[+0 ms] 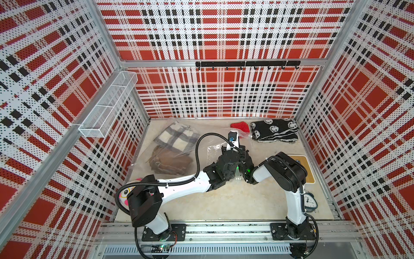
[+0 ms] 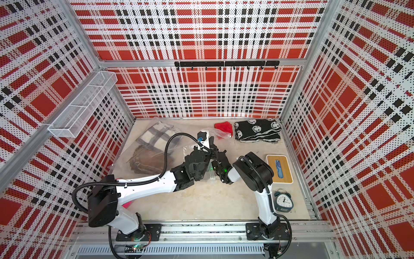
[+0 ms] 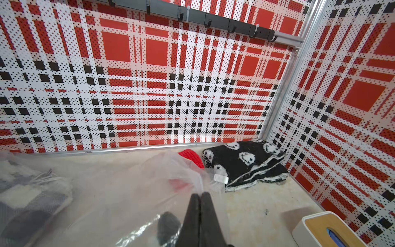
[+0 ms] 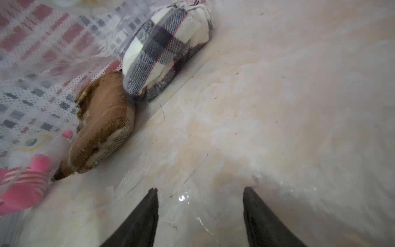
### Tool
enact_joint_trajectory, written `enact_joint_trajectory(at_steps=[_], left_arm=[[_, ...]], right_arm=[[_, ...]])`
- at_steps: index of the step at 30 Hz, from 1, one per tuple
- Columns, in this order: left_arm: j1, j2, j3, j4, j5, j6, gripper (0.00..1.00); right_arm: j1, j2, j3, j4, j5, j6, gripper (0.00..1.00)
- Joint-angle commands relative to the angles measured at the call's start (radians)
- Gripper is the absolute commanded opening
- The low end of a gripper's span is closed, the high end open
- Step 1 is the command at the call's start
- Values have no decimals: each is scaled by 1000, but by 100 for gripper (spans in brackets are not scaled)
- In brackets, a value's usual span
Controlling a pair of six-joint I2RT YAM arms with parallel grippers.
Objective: Take the scarf out of the vacuum bag
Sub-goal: Take out the scarf from the vacuum bag.
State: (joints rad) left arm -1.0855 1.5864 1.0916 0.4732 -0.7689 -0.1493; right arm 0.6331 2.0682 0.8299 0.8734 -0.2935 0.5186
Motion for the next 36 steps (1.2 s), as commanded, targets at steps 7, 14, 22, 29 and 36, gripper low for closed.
enact_joint_trajectory(at_steps=[7,14,22,29,36], left_arm=[[-138,13,45,5,-112,87,0],[-162,4,41,2,-159,99,0],[-145,-39,6,13,-105,66,0],[-121,-91,-27,-6,-2,-26,0],[-115,-129,-52,-7,38,-48,0]], right_arm=[[9,121,331,-189,-63,13,68],[18,234,519,-225,-43,112,85],[45,319,633,-205,-58,153,93],[73,409,776,-216,-61,191,91],[93,491,918,-286,-22,213,86]])
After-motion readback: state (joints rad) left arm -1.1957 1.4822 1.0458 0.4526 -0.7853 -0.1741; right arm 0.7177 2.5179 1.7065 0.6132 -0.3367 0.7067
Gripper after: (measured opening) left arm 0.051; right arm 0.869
